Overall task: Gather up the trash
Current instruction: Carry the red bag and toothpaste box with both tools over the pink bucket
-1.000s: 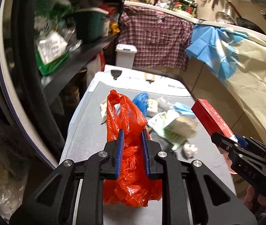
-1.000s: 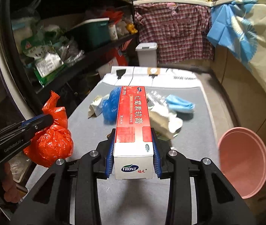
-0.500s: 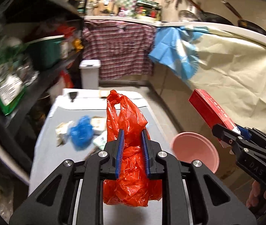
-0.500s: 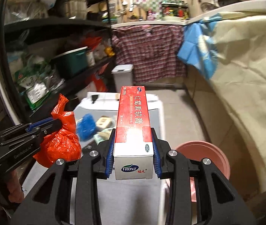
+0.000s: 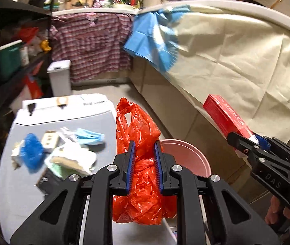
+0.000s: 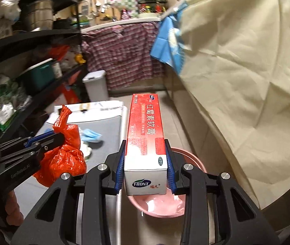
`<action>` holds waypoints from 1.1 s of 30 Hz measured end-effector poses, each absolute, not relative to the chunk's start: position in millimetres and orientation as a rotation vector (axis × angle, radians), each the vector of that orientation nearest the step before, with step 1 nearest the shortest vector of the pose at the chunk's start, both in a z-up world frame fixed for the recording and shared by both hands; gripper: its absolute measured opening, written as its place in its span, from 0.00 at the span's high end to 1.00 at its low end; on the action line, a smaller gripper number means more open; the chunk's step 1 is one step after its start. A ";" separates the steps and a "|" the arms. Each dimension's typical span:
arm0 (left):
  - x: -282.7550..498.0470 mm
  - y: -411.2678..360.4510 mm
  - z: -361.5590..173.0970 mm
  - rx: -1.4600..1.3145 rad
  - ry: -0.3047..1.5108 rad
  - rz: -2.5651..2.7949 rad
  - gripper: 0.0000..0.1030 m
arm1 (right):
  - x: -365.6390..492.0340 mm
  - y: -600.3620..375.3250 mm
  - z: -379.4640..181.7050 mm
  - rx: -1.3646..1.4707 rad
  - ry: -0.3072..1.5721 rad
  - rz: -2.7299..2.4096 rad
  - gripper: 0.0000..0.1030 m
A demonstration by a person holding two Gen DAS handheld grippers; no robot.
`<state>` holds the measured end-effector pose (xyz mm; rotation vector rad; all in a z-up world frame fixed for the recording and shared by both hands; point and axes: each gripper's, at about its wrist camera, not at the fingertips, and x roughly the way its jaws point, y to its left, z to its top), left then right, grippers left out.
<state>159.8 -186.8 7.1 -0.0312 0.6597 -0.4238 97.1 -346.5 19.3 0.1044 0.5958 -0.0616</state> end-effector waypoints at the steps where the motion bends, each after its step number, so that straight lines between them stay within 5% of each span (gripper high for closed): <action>1: 163.1 -192.5 3.8 -0.032 0.667 -0.432 0.82 | 100.4 -352.7 15.5 0.109 0.604 -0.072 0.67; 22: 235.2 -300.5 -123.3 0.018 0.950 -0.497 0.82 | 156.6 -438.9 -109.6 0.221 0.873 -0.142 0.67; 33: 246.7 -321.0 -144.0 0.066 1.005 -0.482 0.82 | 165.3 -445.9 -140.1 0.256 0.921 -0.150 0.67</action>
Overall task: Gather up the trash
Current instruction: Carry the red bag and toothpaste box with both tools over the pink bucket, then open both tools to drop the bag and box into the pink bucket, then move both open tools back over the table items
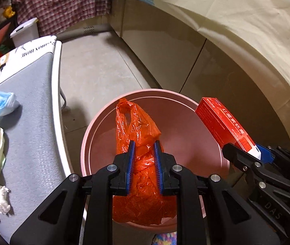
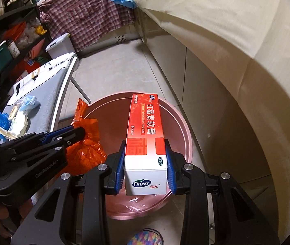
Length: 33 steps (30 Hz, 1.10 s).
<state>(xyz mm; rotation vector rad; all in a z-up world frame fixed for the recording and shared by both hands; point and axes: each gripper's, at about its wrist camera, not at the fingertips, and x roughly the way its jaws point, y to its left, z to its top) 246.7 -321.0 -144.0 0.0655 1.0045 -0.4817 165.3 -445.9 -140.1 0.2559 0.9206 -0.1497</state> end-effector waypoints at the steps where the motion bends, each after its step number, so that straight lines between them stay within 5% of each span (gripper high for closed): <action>1: 250.5 -322.6 -145.1 0.066 1.007 -0.475 0.81 | 165.2 -446.8 -141.2 0.258 0.922 -0.151 0.67; 6: 258.1 -326.2 -152.9 0.085 1.026 -0.448 0.68 | 168.8 -450.2 -146.2 0.266 0.932 -0.157 0.66; 9: 260.4 -324.9 -153.4 0.100 1.039 -0.393 0.52 | 169.7 -453.5 -149.7 0.295 0.940 -0.172 0.50; 22: 249.5 -289.0 -105.4 0.061 0.946 -0.389 0.51 | 162.7 -446.9 -124.3 0.315 0.896 -0.176 0.32; 33: 197.1 -191.5 -8.4 0.018 0.719 -0.316 0.39 | 121.8 -367.8 -10.5 0.086 0.663 -0.093 0.12</action>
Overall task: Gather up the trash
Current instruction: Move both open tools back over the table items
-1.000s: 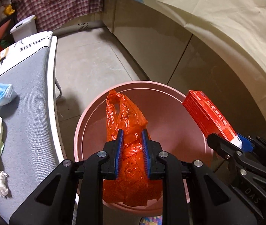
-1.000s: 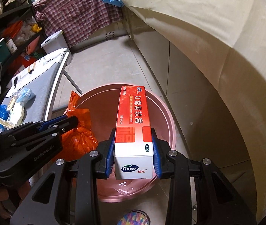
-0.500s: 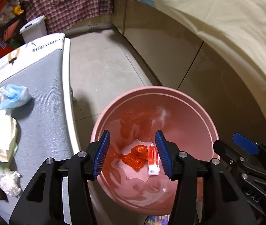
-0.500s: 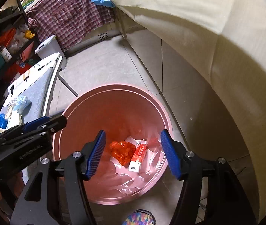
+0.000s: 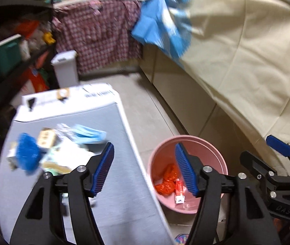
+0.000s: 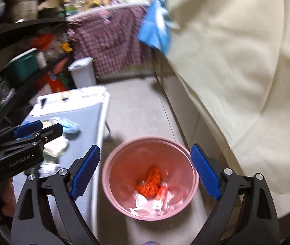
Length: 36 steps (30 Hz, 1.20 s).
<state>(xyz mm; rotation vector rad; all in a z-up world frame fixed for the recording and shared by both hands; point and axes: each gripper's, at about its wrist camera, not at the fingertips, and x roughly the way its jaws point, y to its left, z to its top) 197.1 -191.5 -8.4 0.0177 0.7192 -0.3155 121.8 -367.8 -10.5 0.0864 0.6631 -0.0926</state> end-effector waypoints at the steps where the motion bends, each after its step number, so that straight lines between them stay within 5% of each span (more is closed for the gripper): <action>1: 190.9 -181.6 -2.6 0.010 0.705 -0.309 0.38 | 114.2 -355.0 0.8 0.061 0.633 -0.081 0.11; 11: 118.8 -82.7 34.8 -0.017 0.599 -0.195 0.37 | 68.5 -266.9 48.8 0.089 0.543 0.066 0.07; 36: 29.8 72.2 12.9 -0.060 0.579 0.084 0.33 | 36.7 -93.0 18.9 -0.057 0.581 0.325 0.05</action>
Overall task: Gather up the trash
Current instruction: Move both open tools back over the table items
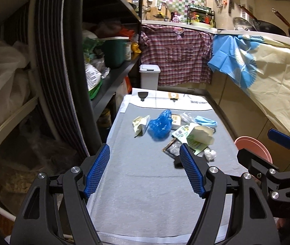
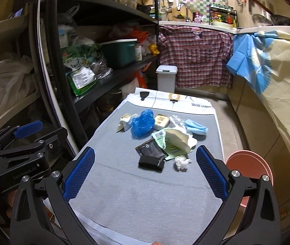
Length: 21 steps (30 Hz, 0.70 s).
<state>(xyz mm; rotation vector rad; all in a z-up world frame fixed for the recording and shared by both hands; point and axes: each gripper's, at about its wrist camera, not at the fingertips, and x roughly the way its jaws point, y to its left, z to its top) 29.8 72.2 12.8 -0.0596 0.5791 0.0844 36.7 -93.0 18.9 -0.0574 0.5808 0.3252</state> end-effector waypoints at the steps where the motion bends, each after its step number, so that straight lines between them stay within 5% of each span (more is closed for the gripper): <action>1: 30.1 73.9 11.5 -0.063 0.582 0.087 0.33 | 37.1 -90.6 17.8 -0.059 0.584 0.328 0.05; 21: 84.5 89.7 -36.2 -0.124 0.629 0.144 0.33 | 74.5 -86.9 -25.0 -0.028 0.644 0.286 0.05</action>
